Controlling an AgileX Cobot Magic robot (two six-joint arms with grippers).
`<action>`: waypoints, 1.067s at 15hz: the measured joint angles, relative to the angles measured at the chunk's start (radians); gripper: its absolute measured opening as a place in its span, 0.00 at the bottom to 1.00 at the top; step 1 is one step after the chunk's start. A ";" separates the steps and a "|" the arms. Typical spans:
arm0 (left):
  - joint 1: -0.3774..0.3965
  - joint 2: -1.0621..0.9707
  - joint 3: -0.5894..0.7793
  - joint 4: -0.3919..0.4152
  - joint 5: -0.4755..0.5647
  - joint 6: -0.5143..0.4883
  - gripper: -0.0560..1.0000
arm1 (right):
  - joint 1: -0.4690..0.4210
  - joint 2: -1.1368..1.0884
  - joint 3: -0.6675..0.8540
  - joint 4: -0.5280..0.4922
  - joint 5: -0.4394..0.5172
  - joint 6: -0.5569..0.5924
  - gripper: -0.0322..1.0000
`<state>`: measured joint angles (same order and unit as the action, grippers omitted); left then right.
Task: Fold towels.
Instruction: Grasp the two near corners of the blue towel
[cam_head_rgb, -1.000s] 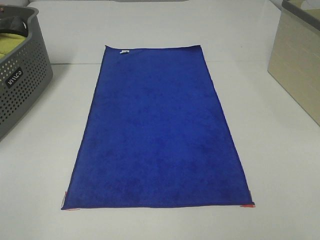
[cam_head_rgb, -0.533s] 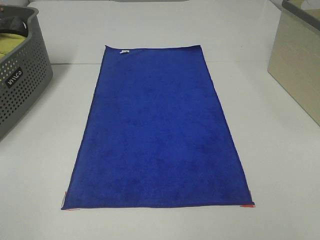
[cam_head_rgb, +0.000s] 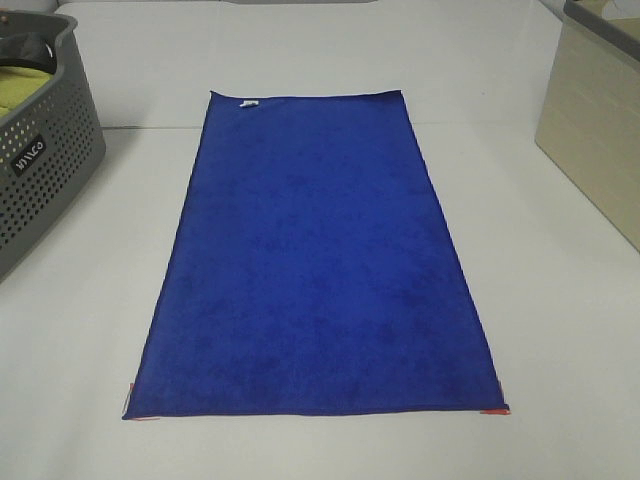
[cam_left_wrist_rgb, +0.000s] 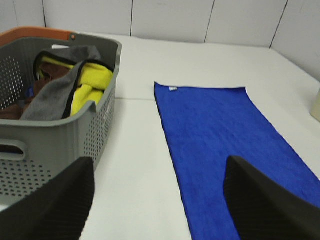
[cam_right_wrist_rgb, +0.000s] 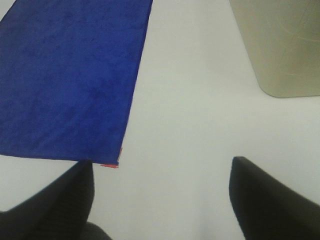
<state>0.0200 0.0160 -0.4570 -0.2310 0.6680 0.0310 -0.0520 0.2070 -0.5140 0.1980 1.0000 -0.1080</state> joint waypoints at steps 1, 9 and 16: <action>0.000 0.034 0.021 -0.010 -0.040 -0.002 0.71 | 0.000 0.057 -0.004 0.010 -0.020 0.013 0.74; 0.000 0.683 0.029 -0.433 -0.085 0.048 0.71 | 0.000 0.654 -0.183 0.029 -0.034 0.021 0.74; 0.000 1.371 -0.135 -0.711 0.028 0.451 0.71 | -0.002 1.159 -0.257 0.149 -0.135 -0.058 0.74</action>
<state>0.0200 1.3870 -0.5920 -0.9420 0.6960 0.4820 -0.0540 1.3660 -0.7710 0.3470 0.8650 -0.1660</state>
